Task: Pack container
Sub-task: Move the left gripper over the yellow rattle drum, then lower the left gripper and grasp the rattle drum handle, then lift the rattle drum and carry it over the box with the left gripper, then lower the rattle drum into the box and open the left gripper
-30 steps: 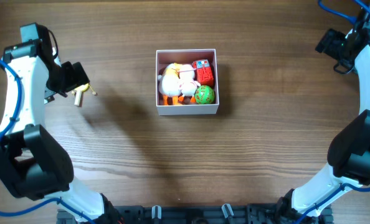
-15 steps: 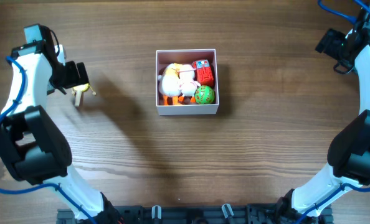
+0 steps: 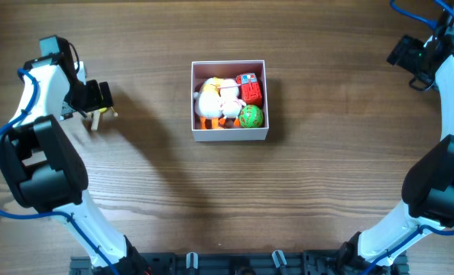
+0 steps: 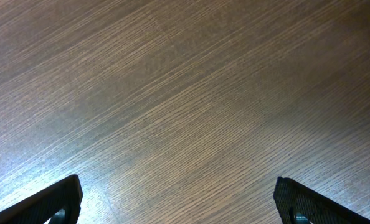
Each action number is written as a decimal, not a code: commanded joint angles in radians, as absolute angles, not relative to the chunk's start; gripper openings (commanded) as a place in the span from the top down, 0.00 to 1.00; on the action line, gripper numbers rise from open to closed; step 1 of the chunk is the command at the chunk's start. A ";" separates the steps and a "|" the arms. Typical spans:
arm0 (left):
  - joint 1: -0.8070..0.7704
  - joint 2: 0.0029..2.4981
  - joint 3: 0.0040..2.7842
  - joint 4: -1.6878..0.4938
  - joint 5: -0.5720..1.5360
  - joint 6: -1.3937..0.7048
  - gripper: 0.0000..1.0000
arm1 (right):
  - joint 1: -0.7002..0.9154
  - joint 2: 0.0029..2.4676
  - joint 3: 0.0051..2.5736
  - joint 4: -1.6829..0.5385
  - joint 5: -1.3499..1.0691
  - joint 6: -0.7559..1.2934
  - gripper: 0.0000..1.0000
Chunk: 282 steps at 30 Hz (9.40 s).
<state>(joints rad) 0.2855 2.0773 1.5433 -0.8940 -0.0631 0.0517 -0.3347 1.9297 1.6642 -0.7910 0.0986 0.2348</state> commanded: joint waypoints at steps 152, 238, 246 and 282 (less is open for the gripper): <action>0.307 2.188 1.539 -0.965 -0.047 0.197 0.96 | -0.334 1.930 1.662 -0.789 0.115 0.246 0.00; -0.322 1.858 1.718 -0.747 0.017 -0.013 0.00 | -0.334 1.930 1.662 -0.789 0.115 0.245 0.00; -0.303 1.645 1.723 -0.869 -0.001 -0.012 0.00 | -0.334 1.930 1.662 -0.789 0.115 0.246 0.00; -0.305 1.610 1.723 -1.215 0.085 -0.005 0.00 | -0.334 1.930 1.662 -0.789 0.115 0.246 0.00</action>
<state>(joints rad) -0.3065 1.6062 1.7233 -1.1618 0.1036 -0.0029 -0.3347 1.9297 1.6642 -0.7910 0.0990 0.2348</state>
